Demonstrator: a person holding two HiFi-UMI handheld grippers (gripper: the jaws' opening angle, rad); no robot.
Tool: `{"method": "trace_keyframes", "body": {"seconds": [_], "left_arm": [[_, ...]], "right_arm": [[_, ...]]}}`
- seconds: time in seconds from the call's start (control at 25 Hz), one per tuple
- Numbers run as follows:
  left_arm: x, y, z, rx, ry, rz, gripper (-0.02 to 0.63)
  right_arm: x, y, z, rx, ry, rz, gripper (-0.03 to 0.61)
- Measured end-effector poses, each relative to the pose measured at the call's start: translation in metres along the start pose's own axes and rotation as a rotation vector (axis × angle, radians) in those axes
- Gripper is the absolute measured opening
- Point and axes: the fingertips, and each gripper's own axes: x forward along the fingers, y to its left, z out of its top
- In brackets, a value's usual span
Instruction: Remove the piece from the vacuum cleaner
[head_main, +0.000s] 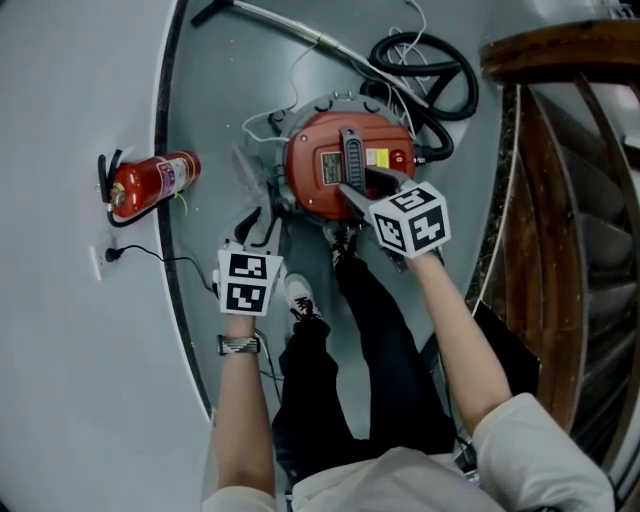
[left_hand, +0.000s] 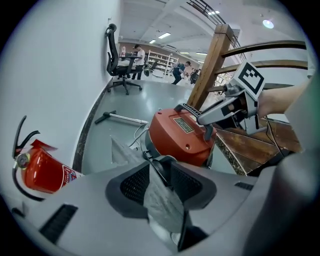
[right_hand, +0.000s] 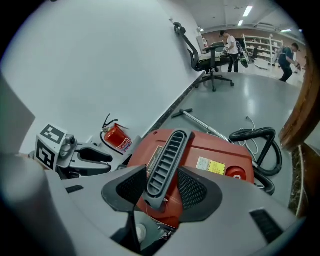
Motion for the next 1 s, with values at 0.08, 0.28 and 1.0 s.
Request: {"method": "trace_keyframes", "body": {"seconds": [0.08, 0.28, 1.0], "left_arm": [[0.006, -0.002, -0.004, -0.022, 0.004, 0.004, 0.133], [0.022, 0.0, -0.018, -0.027, 0.056, 0.07, 0.133], [0.034, 0.012, -0.033, -0.15, 0.061, 0.202, 0.061]], "right_arm": [[0.001, 0.0, 0.0, 0.007, -0.007, -0.006, 0.189], [0.002, 0.0, 0.0, 0.008, -0.028, -0.038, 0.192], [0.016, 0.005, -0.006, -0.078, -0.022, -0.087, 0.21]]}}
